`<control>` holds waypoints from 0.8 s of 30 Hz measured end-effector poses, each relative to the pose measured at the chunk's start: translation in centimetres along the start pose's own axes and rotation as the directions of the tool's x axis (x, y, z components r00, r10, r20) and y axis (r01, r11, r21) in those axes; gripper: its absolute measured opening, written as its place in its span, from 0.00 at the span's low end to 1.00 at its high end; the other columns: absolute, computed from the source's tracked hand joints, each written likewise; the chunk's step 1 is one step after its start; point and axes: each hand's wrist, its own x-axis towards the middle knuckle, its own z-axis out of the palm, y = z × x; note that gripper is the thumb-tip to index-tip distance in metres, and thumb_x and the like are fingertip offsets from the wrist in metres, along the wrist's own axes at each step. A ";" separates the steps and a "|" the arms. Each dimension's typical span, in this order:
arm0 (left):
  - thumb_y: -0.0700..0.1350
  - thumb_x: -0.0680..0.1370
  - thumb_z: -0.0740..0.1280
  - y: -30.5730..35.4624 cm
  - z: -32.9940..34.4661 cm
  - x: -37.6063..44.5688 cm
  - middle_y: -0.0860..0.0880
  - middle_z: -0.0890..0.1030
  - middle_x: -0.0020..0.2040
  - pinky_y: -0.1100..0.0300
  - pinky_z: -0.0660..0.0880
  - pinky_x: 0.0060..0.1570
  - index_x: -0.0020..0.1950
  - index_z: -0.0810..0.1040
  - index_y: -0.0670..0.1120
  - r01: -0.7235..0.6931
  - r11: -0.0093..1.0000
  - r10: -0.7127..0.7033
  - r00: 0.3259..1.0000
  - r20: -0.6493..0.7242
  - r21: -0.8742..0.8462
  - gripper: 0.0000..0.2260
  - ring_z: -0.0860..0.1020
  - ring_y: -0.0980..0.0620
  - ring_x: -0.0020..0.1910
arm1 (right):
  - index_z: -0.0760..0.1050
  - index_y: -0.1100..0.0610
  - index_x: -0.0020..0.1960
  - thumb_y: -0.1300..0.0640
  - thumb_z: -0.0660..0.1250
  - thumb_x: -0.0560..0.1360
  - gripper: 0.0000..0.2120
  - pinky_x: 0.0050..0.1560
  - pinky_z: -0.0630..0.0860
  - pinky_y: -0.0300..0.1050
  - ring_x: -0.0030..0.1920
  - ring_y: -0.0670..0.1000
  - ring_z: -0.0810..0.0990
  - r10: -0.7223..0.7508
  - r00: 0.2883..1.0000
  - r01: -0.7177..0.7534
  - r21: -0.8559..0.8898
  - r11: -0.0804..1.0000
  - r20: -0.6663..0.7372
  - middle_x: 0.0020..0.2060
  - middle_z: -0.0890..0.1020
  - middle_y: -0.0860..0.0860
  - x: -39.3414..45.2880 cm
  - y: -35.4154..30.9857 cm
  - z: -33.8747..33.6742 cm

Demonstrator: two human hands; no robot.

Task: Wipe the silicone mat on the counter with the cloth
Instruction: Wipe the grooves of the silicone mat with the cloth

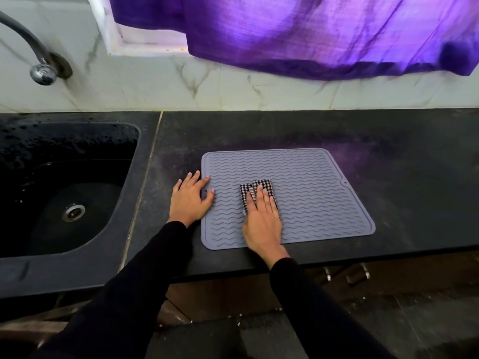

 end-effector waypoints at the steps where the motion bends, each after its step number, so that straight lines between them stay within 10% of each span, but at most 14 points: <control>1: 0.61 0.73 0.51 0.0 0.0 0.0 0.46 0.65 0.73 0.49 0.53 0.72 0.70 0.68 0.51 -0.005 1.000 0.005 1.000 0.003 0.009 0.28 0.59 0.48 0.74 | 0.50 0.56 0.76 0.54 0.59 0.76 0.32 0.76 0.41 0.46 0.77 0.53 0.44 -0.007 1.000 0.007 -0.062 0.998 0.000 0.76 0.47 0.56 0.0 0.0 0.4; 5: 0.60 0.74 0.51 0.1 0.0 0.1 0.45 0.65 0.73 0.49 0.52 0.72 0.70 0.68 0.51 -0.004 1.000 0.004 1.000 0.012 0.022 0.27 0.59 0.47 0.74 | 0.55 0.50 0.75 0.59 0.58 0.78 0.28 0.74 0.45 0.45 0.76 0.49 0.51 0.017 0.999 -0.021 0.135 0.991 0.037 0.76 0.53 0.49 0.6 1.0 -0.8; 10: 0.60 0.74 0.51 0.2 -0.1 0.0 0.45 0.65 0.73 0.49 0.53 0.72 0.70 0.68 0.51 -0.003 1.000 0.003 1.000 0.009 0.012 0.27 0.60 0.47 0.73 | 0.69 0.48 0.68 0.60 0.58 0.79 0.19 0.68 0.66 0.46 0.69 0.50 0.68 0.261 0.965 -0.222 0.647 0.729 0.036 0.69 0.70 0.46 1.0 1.5 -2.3; 14: 0.60 0.74 0.52 0.2 -0.3 -0.2 0.45 0.65 0.73 0.49 0.53 0.72 0.70 0.68 0.50 0.000 1.000 0.000 1.000 0.018 0.005 0.27 0.60 0.47 0.74 | 0.75 0.63 0.59 0.67 0.53 0.79 0.14 0.49 0.77 0.41 0.48 0.51 0.78 0.500 0.822 -0.245 0.962 -0.122 0.273 0.50 0.79 0.54 2.8 1.8 -5.5; 15: 0.60 0.74 0.51 0.2 -0.3 -0.2 0.45 0.65 0.73 0.49 0.53 0.72 0.70 0.68 0.50 -0.003 1.000 0.002 1.000 0.020 0.011 0.27 0.59 0.47 0.74 | 0.75 0.63 0.56 0.67 0.54 0.79 0.13 0.43 0.78 0.40 0.44 0.50 0.78 0.566 0.781 -0.190 0.964 -0.189 0.264 0.47 0.79 0.54 3.2 2.5 -6.4; 20: 0.60 0.74 0.51 0.3 -0.2 -0.1 0.45 0.66 0.73 0.49 0.53 0.72 0.70 0.68 0.50 0.003 1.000 -0.003 1.000 0.007 0.029 0.27 0.60 0.47 0.73 | 0.67 0.55 0.70 0.61 0.57 0.79 0.19 0.70 0.63 0.48 0.70 0.53 0.66 0.557 0.806 -0.331 0.629 0.703 -0.198 0.72 0.66 0.51 2.3 5.8 -6.6; 24: 0.60 0.74 0.51 0.2 -0.1 0.0 0.45 0.66 0.72 0.49 0.54 0.72 0.70 0.69 0.50 -0.001 1.000 0.001 1.000 -0.004 0.023 0.28 0.60 0.47 0.73 | 0.54 0.56 0.75 0.57 0.59 0.76 0.29 0.76 0.48 0.49 0.76 0.55 0.50 0.166 0.980 -0.170 -0.028 0.985 -0.115 0.76 0.50 0.57 0.7 5.9 -1.9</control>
